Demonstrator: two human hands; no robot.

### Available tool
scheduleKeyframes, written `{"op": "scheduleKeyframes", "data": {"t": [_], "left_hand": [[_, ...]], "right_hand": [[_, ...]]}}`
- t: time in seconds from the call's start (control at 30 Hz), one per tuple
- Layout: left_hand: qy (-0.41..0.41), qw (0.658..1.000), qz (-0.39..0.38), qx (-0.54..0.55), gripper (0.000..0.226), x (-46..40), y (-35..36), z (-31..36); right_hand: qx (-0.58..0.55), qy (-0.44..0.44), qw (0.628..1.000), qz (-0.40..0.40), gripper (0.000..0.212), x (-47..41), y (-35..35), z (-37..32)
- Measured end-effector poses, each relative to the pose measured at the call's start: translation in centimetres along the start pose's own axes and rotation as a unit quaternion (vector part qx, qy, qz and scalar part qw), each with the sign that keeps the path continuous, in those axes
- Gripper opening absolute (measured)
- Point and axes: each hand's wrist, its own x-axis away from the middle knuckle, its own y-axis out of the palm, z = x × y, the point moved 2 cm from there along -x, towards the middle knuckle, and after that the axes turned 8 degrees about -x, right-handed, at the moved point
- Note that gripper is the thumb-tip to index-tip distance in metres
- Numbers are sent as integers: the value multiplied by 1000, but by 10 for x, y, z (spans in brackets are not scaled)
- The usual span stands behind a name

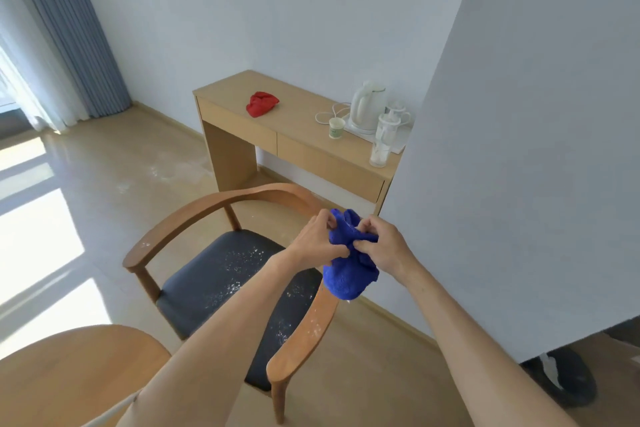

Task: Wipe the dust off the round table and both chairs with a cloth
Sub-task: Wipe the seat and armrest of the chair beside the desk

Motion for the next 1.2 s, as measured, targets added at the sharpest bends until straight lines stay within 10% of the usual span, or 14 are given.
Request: {"op": "scheduleKeyframes", "data": {"t": [0.4,0.57,0.83,1.2], "left_hand": [[-95,982,159,-28,69,-59,-81,-8],[-146,979,142,-6,39,-45,-94,3],[-218,942,216,-133,4,-7,-125,13],[-239,926,288,-60,23,31,-147,9]], "right_hand": [[-49,-82,971,-217,18,-118,-24,-59],[-38,-120,941,-313,21,-154,-20,-75],[124,-264,906,-306,25,-188,-13,-105],[91,-295,901,-304,25,-176,6,-136]]}}
